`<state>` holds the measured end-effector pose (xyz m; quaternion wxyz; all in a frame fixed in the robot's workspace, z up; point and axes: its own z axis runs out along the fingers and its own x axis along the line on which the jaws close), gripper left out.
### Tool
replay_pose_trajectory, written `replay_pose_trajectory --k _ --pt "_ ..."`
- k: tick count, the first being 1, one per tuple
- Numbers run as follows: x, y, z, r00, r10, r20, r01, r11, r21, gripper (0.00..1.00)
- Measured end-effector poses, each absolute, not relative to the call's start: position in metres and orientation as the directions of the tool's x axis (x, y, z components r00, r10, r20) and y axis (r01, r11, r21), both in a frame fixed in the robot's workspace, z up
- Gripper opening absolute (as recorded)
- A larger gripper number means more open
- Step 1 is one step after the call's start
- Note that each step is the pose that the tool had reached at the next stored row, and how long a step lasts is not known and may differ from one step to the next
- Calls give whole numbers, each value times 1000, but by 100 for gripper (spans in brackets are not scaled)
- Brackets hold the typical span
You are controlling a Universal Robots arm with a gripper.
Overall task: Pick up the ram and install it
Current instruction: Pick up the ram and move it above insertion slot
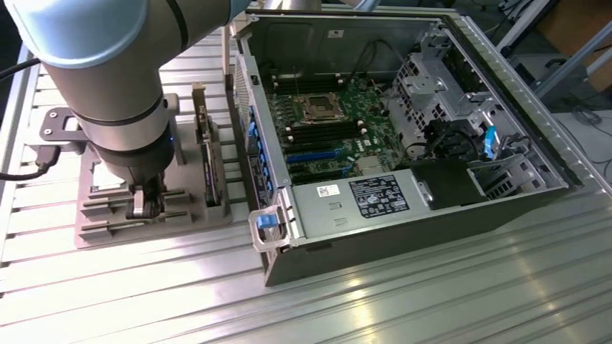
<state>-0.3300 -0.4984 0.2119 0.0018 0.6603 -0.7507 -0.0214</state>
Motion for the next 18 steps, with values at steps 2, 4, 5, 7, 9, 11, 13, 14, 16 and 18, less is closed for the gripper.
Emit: replay_pose_trajectory --k 2,4,5,7,9,11,13,14,16,18 --pt "-330 -499 223 -128 -992 -23 -991 127 36 36" --pt "-332 -500 224 -128 -992 -23 -991 127 37 36" --pt "-334 -503 224 -125 -992 -24 -992 125 37 36" --pt "-336 -505 224 -93 -995 -24 -995 92 37 36" --pt "-338 -508 224 -48 -999 -24 -998 47 37 36" --pt "-339 -513 223 -40 -999 -24 -999 39 37 36" --pt "-339 -521 222 -33 -999 -24 -999 32 37 36" --pt "-339 -521 220 -33 -999 -24 -999 32 37 36" --pt "-339 -521 216 -27 -999 -24 -999 26 37 36" --pt "-341 -521 213 5 -1000 -24 -999 -6 37 36"
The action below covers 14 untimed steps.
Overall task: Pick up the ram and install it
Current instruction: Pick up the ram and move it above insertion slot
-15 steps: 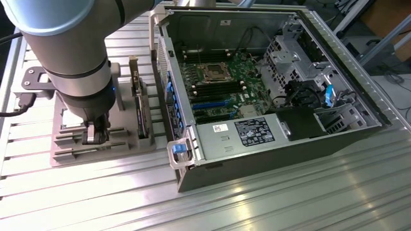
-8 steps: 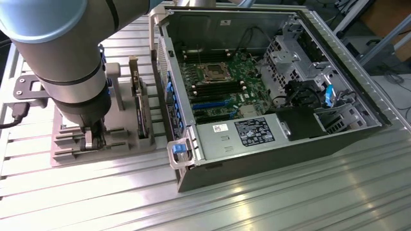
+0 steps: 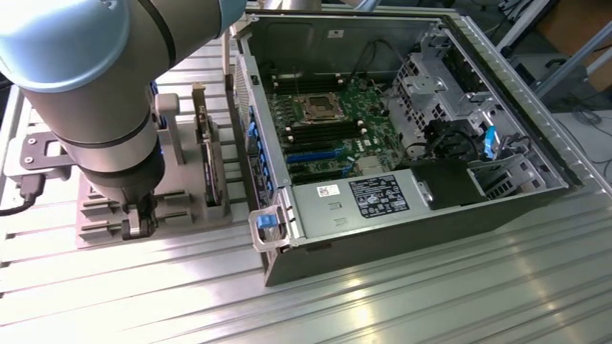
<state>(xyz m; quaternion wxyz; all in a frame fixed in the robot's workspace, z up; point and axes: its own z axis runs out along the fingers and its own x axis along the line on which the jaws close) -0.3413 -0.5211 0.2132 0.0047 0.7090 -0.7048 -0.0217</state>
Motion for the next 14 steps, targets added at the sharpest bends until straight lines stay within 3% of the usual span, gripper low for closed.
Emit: replay_pose_trajectory --k 7,9,14 --pt "-346 -521 211 32 -999 -24 -999 -32 37 35" --pt "-346 -521 211 32 -999 -24 -999 -32 37 12" --pt "-346 -521 211 32 -999 -24 -999 -32 37 12"
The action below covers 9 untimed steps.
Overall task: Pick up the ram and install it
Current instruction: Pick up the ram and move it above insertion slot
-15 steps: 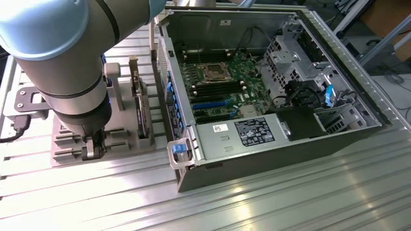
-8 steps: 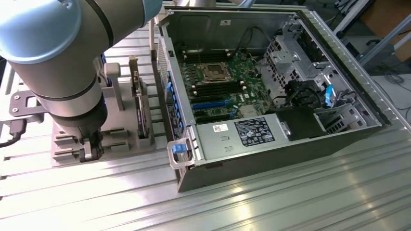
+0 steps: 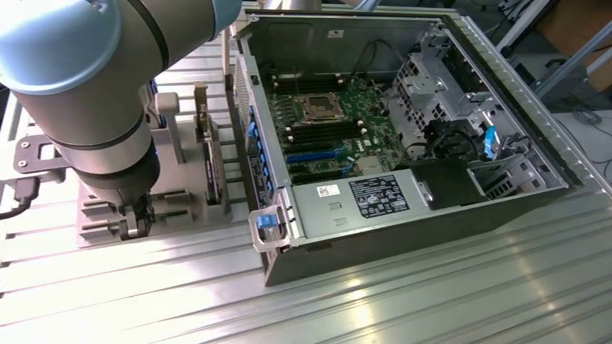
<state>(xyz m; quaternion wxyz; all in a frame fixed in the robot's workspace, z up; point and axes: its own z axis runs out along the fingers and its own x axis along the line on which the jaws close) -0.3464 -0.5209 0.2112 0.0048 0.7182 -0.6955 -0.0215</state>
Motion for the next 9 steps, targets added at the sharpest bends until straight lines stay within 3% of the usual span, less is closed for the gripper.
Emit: replay_pose_trajectory --k 9 --pt "-346 -521 232 32 -999 -24 -999 -32 37 12"
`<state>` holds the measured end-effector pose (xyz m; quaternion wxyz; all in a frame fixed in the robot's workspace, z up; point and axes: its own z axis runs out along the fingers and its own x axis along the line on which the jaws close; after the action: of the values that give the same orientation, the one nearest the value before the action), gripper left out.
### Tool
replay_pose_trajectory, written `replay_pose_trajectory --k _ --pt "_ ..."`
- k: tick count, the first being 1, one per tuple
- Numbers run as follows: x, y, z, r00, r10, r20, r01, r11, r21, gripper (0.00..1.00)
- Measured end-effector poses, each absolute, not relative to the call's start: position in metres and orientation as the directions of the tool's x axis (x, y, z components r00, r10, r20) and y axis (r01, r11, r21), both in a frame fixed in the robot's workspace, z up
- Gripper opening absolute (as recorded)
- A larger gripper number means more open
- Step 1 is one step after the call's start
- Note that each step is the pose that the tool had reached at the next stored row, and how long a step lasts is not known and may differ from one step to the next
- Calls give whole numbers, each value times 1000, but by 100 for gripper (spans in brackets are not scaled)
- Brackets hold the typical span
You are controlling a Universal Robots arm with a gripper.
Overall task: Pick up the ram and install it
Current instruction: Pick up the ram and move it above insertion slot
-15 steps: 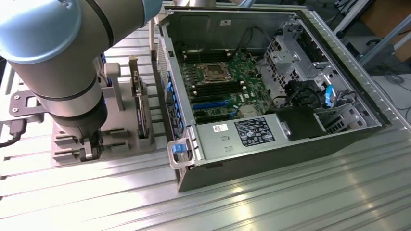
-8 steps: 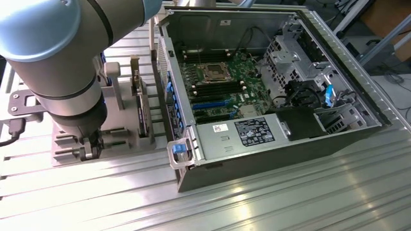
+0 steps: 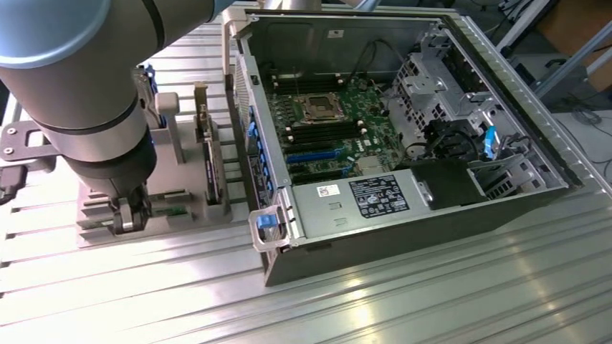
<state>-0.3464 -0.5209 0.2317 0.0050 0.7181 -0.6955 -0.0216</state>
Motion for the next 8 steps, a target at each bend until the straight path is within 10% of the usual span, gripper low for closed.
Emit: replay_pose_trajectory --k 8 --pt "-346 -521 243 32 -999 -24 -999 -32 37 12"
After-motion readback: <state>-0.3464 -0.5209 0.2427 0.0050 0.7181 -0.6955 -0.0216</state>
